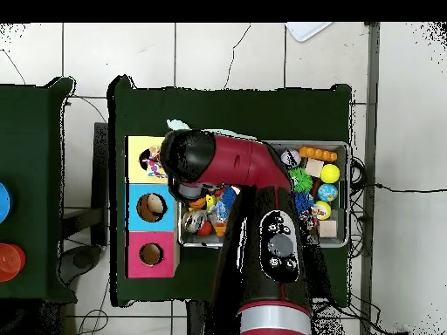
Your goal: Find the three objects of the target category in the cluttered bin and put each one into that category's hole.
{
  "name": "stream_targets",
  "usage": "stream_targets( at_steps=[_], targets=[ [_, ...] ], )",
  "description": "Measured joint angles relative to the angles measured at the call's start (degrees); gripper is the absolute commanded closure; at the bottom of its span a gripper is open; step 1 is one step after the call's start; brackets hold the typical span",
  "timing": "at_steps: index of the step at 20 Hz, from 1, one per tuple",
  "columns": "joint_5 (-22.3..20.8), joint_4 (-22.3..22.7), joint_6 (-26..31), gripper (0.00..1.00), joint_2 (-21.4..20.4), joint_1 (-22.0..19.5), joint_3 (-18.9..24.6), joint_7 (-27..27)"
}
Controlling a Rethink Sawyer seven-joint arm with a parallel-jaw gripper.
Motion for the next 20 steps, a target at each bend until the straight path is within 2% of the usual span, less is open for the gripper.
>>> stream_targets(
  at_steps=[5,11,20],
  targets=[
    [0.0,3.0,-6.2,1.0,0.4,0.0,1.3,0.0],
    [0.0,2.8,-11.2,1.0,2.6,0.2,1.8,0.0],
    [0.2,0.9,-12.0,1.0,6.4,2.7,1.6,0.0]
  ],
)
